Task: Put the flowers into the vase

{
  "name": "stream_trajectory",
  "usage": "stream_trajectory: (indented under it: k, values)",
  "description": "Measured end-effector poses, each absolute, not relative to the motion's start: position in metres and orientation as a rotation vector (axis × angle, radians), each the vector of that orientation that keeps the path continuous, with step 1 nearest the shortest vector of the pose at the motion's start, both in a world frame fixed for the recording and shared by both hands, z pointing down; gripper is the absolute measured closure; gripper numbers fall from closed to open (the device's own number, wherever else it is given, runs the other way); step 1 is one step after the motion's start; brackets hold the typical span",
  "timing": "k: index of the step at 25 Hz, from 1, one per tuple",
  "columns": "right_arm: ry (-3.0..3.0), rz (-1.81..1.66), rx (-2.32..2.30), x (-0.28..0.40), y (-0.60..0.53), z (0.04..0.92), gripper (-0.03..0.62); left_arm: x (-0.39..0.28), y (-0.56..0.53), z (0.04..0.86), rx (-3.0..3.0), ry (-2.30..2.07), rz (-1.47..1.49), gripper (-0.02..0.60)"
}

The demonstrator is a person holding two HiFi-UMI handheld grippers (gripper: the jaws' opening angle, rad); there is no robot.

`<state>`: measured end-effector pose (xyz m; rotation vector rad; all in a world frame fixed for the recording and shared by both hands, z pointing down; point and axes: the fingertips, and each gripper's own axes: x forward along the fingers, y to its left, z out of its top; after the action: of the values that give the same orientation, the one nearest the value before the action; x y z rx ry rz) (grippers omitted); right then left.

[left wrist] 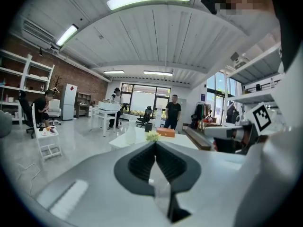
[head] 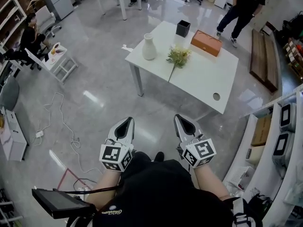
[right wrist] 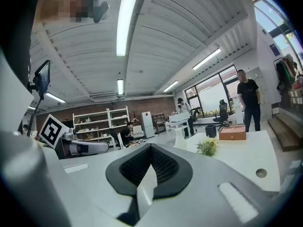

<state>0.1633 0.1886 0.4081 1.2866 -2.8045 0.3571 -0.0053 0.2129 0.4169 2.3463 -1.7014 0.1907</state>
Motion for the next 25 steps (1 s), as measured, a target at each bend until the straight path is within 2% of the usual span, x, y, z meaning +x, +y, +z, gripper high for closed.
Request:
stream_trajectory:
  k: [12,25]
  values:
    - [-2.796,0.340,1.279,0.142,0.060,0.421,0.594,-0.026,0.083,0.426,2.330,-1.714,0.123,0.574]
    - [-2.756,0.355,1.372,0.022,-0.126,0.408,0.594,-0.135,-0.102,0.412,2.405,-1.612,0.175,0.575]
